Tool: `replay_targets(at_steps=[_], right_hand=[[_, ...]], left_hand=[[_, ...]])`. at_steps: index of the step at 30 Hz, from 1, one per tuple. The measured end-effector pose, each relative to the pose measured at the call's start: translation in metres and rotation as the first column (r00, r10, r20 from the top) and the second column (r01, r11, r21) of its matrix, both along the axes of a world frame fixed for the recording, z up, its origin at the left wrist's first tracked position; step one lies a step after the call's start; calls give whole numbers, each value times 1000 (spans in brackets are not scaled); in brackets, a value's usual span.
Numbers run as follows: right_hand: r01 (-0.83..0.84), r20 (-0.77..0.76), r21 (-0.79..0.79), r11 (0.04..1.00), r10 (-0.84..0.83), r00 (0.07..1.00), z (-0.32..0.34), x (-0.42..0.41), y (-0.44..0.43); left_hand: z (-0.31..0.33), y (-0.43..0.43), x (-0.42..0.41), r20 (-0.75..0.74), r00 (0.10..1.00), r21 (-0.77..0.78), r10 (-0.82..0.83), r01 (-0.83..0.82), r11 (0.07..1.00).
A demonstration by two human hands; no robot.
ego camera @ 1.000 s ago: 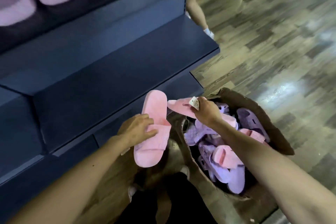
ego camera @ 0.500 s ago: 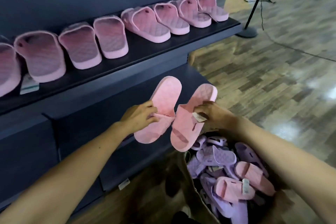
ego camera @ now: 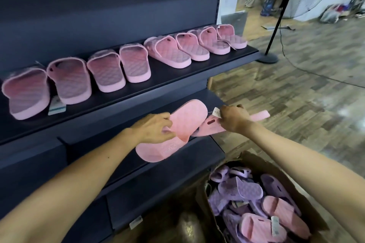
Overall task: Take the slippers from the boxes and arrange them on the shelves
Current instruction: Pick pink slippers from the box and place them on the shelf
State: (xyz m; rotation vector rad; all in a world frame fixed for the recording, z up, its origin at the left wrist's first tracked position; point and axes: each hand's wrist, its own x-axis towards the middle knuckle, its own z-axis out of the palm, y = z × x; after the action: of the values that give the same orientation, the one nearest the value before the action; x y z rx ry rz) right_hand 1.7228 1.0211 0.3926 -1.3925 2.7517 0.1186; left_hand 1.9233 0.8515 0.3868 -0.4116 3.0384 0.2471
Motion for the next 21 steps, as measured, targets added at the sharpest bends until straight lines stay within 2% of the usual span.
replay_targets(at_steps=[3,5,7,10,11,13,15,21], right_hand=[[132,43,-84,988,-129,991,4,2,-3],[151,34,-111,982,-148,988,9,2,-5],[157,53,-142,977,-151,987,16,3,-6],[136,150,-260,956,-99,984,24,6,-5],[120,166,-305,945,-71,984,25,10,-5],[94,189,-379,921,-23,982,24,21,-6],[78,228,-426,902,23,973,20,31,-12],[84,453,-516,853,188,871,14,31,-7]], left_hand=[[13,5,-8,-8,1000,-90,-11,10,996],[19,11,-13,56,989,-194,-135,144,970],[24,17,-18,176,943,-280,-283,323,904],[25,22,-27,242,867,-318,-436,496,808],[25,23,-30,187,837,-341,-514,546,765],[24,24,-39,-15,715,-468,-699,613,637],[24,24,-47,-113,603,-530,-789,635,561],[37,31,-54,-211,509,-627,-835,585,515]])
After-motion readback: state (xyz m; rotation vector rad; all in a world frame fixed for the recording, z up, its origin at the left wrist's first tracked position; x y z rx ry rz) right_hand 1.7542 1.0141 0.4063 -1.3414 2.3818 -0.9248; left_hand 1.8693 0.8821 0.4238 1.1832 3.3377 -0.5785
